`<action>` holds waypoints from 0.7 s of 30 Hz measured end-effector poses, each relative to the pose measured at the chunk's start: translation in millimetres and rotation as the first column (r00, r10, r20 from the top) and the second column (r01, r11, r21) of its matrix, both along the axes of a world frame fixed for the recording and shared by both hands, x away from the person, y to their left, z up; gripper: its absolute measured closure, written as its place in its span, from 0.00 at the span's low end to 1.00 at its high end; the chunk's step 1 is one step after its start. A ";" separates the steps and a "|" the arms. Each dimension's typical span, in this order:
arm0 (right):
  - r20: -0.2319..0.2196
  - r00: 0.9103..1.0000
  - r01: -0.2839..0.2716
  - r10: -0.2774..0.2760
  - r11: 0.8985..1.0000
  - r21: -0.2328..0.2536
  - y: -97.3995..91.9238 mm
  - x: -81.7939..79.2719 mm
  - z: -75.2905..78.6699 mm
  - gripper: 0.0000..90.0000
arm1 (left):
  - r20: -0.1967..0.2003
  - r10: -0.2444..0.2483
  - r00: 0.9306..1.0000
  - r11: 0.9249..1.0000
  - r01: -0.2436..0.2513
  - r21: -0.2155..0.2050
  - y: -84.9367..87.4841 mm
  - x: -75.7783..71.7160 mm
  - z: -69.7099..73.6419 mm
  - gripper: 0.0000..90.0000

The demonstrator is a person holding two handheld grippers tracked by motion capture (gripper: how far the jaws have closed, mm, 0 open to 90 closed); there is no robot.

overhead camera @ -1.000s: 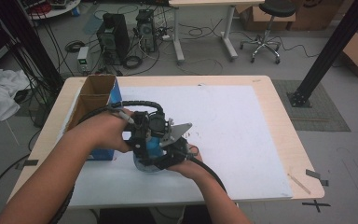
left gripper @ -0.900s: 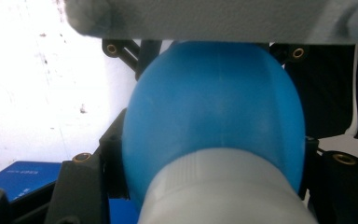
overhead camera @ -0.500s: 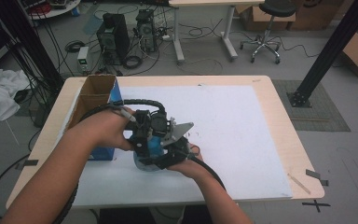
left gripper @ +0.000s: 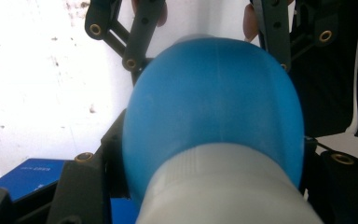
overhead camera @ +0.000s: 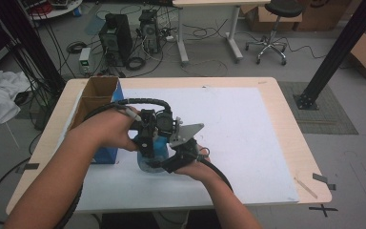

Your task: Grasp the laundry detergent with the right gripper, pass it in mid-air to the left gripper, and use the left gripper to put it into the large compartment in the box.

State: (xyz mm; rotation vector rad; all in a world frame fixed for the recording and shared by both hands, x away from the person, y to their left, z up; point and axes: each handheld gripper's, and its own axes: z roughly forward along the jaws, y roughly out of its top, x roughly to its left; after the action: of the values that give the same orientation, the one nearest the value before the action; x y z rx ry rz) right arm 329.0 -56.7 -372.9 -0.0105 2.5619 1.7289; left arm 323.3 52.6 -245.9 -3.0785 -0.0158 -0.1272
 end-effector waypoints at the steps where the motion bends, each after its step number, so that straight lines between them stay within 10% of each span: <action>1: -0.002 1.000 -0.002 0.002 1.000 0.001 -0.1 -0.1 -0.2 0.36 | 0.002 0.000 1.000 1.000 0.000 0.000 0.1 0.0 0.5 0.43; 21: -0.034 0.999 0.008 -0.010 0.997 -0.078 -29.0 5.6 12.1 0.10 | -0.004 0.086 0.996 0.996 -0.086 -0.009 3.4 8.4 12.5 0.43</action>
State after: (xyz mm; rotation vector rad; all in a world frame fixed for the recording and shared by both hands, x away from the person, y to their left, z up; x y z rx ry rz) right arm 334.6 -85.7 -360.7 0.0280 2.6478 1.6398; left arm 331.7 56.0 -233.5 -3.0810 -0.1489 -0.1181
